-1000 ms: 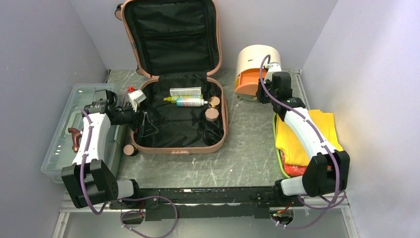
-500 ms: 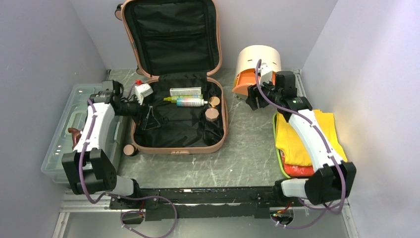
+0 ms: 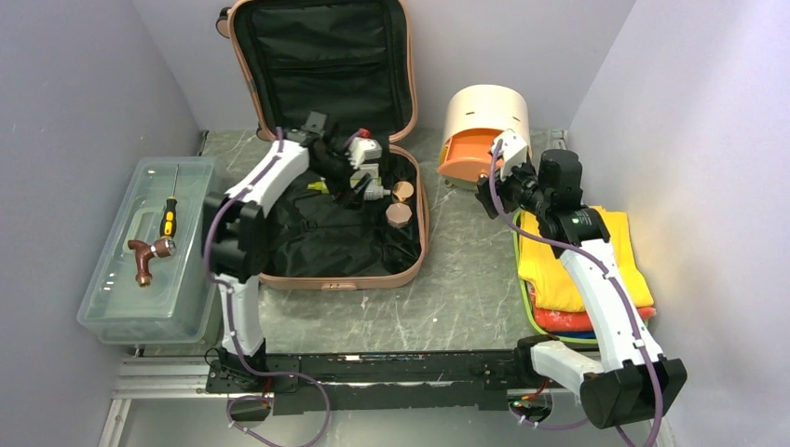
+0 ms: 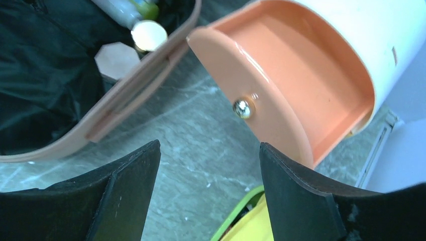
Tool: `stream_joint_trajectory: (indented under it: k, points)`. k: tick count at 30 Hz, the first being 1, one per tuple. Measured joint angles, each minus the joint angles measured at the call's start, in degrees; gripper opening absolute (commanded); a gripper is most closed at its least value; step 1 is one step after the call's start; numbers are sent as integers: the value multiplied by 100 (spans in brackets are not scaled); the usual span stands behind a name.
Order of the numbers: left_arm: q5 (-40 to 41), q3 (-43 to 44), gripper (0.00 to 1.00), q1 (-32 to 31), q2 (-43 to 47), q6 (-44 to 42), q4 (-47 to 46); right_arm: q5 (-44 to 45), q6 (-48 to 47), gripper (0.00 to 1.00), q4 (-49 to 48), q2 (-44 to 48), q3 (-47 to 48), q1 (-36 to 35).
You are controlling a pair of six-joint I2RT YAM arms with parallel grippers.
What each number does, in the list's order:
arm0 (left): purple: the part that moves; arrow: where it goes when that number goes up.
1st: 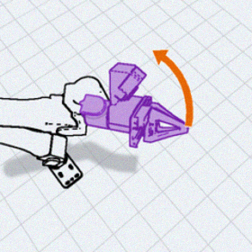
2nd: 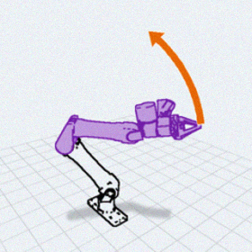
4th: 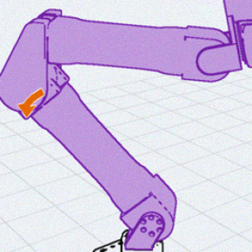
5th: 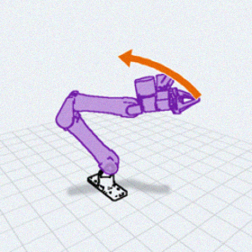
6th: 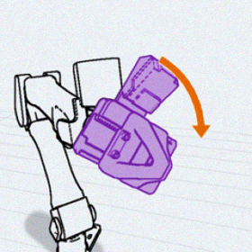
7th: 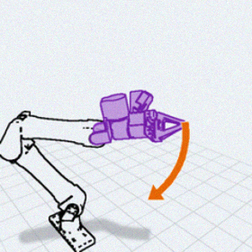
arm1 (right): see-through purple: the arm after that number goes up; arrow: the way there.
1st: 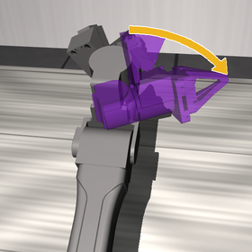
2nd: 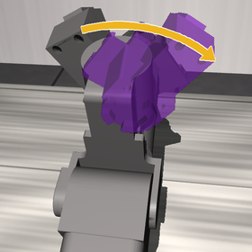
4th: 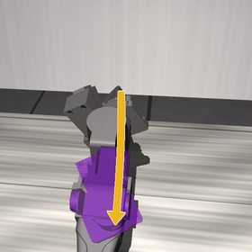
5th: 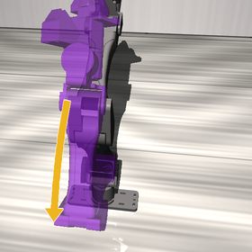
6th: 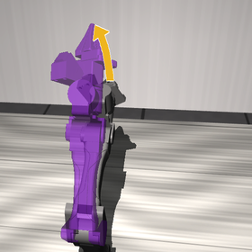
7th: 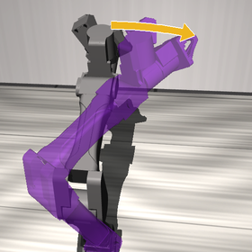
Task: Open, take out, and arrange the luggage
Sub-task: Pick up the drawer from the storage box, then pick up the makeup from the opened luggage.
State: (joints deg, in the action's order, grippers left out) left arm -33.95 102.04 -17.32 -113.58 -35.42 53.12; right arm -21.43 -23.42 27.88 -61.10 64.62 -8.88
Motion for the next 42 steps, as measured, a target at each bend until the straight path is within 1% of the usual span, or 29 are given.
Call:
stream_joint_trajectory:
  k: [5, 9, 16, 21, 23, 25, 27, 30, 36, 42]
  points:
    - [122, 802, 99, -649, -1049, 330, 46, 354, -68, 75, -116, -22, -415, 214]
    - [48, 1276, 99, -1027, -1478, 494, 160, 570, -83, 75, -232, -20, -494, 407]
    - [149, 1320, 99, -1429, -1530, 667, 66, 752, -87, 75, -400, -20, -505, 485]
    - [439, 1320, 99, -1534, -1591, 796, -81, 767, -87, 75, -400, -17, -527, 483]
    - [535, 1320, 97, -1539, -1648, 835, -127, 767, -87, 75, -400, -20, -527, 483]
    - [588, 1322, 93, -1539, -1731, 879, -149, 769, -87, 75, -400, -20, -531, 483]
    - [634, 1344, 84, -1534, -1810, 896, -166, 769, -87, 75, -402, -20, -533, 483]
    - [673, 1423, 76, -1523, -1840, 946, -149, 776, -87, 75, -402, -20, -533, 483]
    - [682, 1591, 50, -1526, -1869, 968, 22, 905, -81, 75, -404, -20, -533, 483]
    - [691, 1646, 38, -1528, -1751, 914, 146, 1139, 9, 75, -496, -17, -533, 520]
